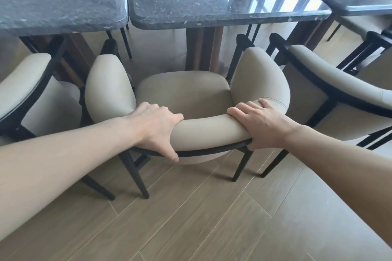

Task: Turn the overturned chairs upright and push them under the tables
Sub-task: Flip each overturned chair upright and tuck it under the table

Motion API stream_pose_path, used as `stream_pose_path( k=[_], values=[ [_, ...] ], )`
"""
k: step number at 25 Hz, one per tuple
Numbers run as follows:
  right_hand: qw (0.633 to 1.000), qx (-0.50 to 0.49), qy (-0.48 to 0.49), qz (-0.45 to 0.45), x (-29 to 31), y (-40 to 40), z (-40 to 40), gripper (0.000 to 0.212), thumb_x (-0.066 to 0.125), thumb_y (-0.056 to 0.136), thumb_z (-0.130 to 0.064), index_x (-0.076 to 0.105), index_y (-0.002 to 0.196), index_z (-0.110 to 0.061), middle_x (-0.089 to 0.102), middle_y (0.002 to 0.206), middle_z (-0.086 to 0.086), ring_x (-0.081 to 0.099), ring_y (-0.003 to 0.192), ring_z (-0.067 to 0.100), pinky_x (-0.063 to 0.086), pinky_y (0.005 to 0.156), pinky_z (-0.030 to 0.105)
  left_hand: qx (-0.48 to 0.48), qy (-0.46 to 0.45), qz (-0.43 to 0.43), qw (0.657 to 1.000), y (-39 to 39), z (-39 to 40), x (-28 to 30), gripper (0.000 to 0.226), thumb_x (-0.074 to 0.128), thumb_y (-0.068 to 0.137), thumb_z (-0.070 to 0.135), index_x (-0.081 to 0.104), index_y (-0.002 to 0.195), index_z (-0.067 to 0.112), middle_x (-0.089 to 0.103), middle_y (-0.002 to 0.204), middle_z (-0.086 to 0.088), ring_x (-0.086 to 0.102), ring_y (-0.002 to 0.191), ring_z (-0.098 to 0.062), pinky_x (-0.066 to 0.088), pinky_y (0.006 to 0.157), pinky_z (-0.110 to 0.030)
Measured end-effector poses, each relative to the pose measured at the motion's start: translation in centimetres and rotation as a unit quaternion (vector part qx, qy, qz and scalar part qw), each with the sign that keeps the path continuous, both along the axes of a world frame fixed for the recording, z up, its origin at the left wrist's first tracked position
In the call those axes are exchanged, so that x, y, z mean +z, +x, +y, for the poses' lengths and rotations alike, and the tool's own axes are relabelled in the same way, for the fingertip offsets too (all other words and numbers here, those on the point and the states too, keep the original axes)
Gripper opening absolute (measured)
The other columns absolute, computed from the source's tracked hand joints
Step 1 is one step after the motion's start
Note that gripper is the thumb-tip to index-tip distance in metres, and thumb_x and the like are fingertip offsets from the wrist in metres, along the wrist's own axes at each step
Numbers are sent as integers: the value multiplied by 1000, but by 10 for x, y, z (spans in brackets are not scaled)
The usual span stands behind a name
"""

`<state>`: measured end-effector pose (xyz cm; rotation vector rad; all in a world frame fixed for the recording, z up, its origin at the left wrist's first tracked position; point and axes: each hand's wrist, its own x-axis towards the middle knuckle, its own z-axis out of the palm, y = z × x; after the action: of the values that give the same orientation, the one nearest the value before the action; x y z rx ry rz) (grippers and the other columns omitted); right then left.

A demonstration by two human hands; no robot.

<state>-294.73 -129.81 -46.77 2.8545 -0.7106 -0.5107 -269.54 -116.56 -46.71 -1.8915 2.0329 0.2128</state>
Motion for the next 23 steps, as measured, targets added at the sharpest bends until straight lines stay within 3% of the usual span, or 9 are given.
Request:
stream_pose_path(
  k=[8,12,15,17,19,21,23],
  values=[
    [1000,-30,-4,-6,-1,-1,11,85,71,63,-43,31,137,-28,45,115,-6,52,109,18,40,97,46,22,29,-16,999,-11,0,9,79,69,54,82,50,105,25,43,70,6,51,74,-28,36,63,-34],
    [998,-55,19,-9,-1,-10,20,87,75,64,-38,29,138,-31,45,123,-8,49,117,17,36,102,44,23,21,-23,999,-15,6,6,79,69,55,83,47,105,26,65,90,1,52,78,-29,35,65,-35],
    [996,-86,25,-28,3,-9,26,89,79,63,-31,29,137,-33,45,131,-8,42,130,17,34,102,42,59,24,8,998,-19,11,4,79,72,60,79,44,109,25,67,107,2,57,90,-29,37,70,-36],
    [994,-106,10,-26,2,-7,31,88,80,65,-28,30,137,-34,45,134,-7,40,133,18,34,101,42,75,-1,64,995,-18,24,-3,89,74,68,72,41,137,28,60,136,2,57,118,-28,44,89,-40],
    [990,-141,-2,1,4,-4,34,86,80,67,-25,30,136,-32,44,135,-6,38,135,18,37,101,43,56,-35,98,993,-11,43,-6,102,75,78,59,19,159,31,34,164,1,35,147,-24,30,118,-40],
    [979,-192,4,69,14,9,37,89,83,66,-23,30,137,-28,43,136,-3,37,135,20,45,94,42,23,-53,105,993,8,64,-4,105,75,85,43,4,163,33,14,172,2,17,157,-20,15,127,-38],
    [952,-254,15,168,29,39,47,96,86,67,-25,27,143,-20,43,136,2,40,132,25,50,94,43,-6,-60,89,994,34,86,-2,106,74,88,31,-1,163,33,7,173,2,11,158,-18,13,128,-36]
  ],
)
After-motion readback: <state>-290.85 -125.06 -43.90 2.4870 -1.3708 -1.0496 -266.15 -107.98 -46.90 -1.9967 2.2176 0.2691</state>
